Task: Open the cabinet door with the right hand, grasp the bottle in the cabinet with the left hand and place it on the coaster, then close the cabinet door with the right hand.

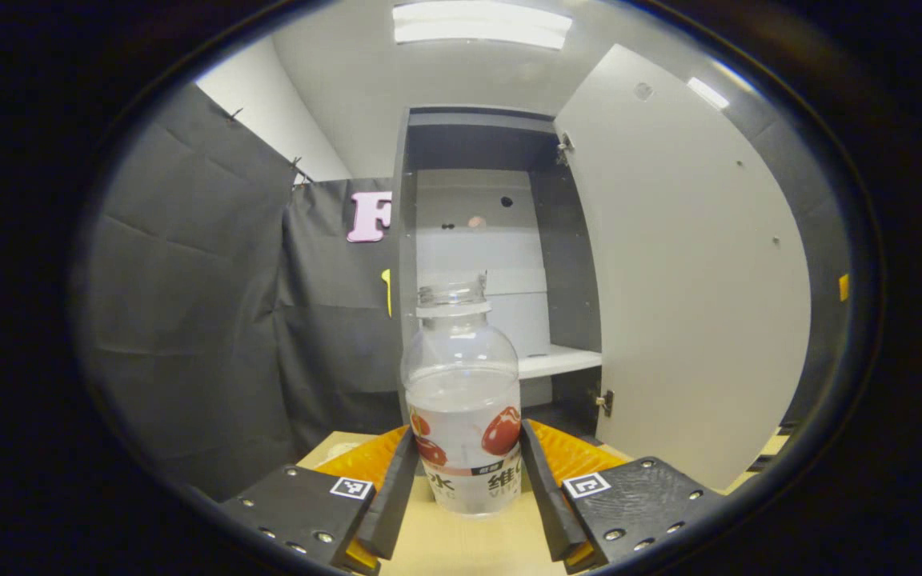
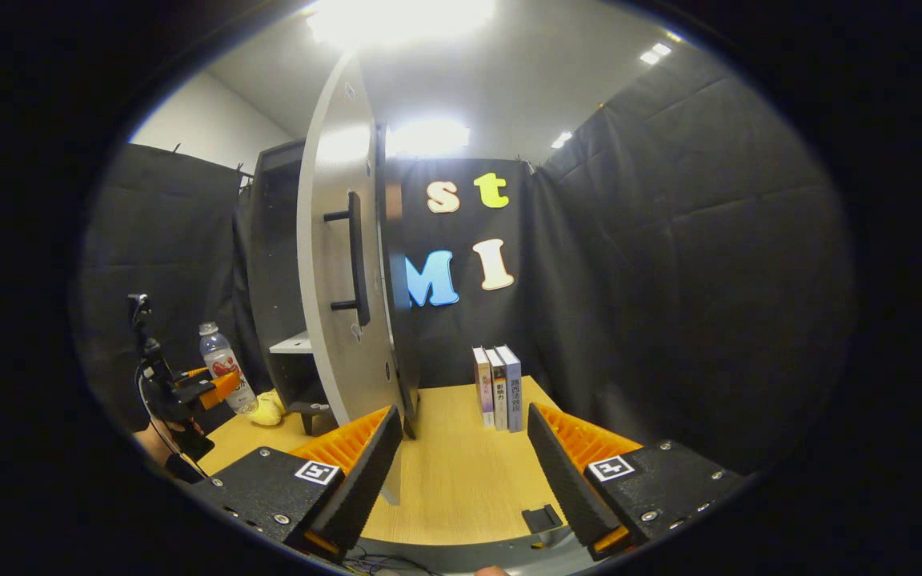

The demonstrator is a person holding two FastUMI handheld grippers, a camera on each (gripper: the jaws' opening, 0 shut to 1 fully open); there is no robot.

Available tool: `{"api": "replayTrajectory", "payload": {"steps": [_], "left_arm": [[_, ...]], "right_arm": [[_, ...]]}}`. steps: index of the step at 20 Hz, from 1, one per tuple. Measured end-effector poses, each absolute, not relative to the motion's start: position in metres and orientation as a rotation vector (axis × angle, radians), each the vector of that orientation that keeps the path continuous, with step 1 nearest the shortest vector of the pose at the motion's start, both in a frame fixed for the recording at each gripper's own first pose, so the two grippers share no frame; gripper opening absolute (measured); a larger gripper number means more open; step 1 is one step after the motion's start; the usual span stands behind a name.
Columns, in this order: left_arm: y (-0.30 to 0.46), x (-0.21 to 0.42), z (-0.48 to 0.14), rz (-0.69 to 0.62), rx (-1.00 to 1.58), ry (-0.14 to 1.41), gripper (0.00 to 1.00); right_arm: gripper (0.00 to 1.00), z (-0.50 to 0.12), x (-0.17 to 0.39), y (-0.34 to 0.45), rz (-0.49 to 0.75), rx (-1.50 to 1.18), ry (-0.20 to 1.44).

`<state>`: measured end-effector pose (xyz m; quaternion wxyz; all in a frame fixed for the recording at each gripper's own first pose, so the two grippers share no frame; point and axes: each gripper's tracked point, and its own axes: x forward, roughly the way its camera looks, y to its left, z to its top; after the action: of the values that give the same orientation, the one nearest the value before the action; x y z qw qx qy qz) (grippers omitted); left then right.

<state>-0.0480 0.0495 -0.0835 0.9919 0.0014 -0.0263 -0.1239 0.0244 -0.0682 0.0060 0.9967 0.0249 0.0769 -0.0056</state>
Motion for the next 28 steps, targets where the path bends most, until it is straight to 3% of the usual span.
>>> {"api": "replayTrajectory", "payload": {"steps": [16, 18, 21, 28], "left_arm": [[0.038, -0.133, -0.253, -0.226, 0.029, 0.069, 0.74], [0.033, -0.143, -0.267, -0.232, -0.001, 0.071, 0.71], [0.036, -0.147, -0.293, -0.211, 0.006, 0.106, 0.71], [0.040, -0.147, -0.336, -0.184, 0.024, 0.165, 0.71]], "right_arm": [[0.97, -0.030, 0.035, -0.077, -0.017, 0.051, 0.229], [0.97, -0.031, 0.035, -0.075, -0.006, 0.026, 0.237], [0.94, -0.031, 0.033, -0.071, 0.012, -0.002, 0.241], [0.96, -0.029, 0.034, -0.062, 0.046, -0.006, 0.234]]}}
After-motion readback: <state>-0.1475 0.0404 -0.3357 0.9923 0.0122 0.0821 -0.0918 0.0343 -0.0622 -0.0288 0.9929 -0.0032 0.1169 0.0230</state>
